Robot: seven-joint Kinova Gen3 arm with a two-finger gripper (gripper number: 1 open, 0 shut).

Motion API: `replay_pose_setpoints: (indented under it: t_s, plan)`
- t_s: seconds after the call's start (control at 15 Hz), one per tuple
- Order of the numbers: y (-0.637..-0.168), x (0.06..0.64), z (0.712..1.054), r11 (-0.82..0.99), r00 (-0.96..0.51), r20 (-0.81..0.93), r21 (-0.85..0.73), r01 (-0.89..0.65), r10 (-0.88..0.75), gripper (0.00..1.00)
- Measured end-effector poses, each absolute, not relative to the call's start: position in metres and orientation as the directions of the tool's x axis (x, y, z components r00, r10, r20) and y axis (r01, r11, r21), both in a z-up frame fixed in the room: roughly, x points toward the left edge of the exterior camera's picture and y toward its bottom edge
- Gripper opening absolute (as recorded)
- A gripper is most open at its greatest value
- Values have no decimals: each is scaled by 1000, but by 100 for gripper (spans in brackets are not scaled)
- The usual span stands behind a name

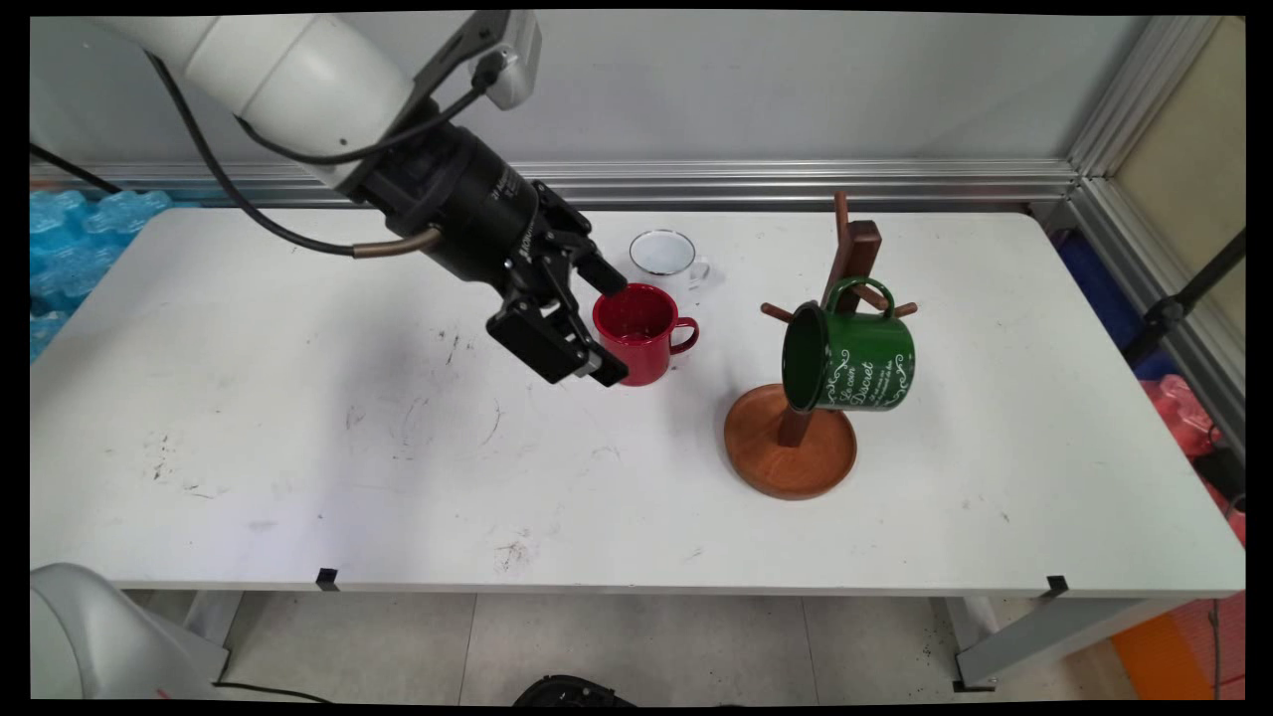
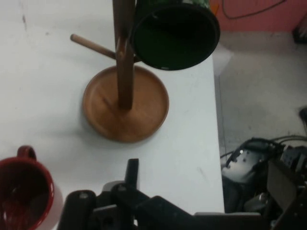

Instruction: Pick up the green mug from the rack

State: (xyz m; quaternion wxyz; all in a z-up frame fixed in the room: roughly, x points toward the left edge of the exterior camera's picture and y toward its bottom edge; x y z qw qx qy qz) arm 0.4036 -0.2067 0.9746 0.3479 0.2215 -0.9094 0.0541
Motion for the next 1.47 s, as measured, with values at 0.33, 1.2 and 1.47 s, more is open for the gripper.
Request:
replay_pose_setpoints:
  t_s: [0.33,1.2,1.47]
  plan:
    - [-208,404,960,890,-618,688,89,-448,-380,100]
    - [-220,370,916,828,-415,772,246,-503,-482,100]
    - [-226,357,906,813,-362,784,290,-506,-505,100]
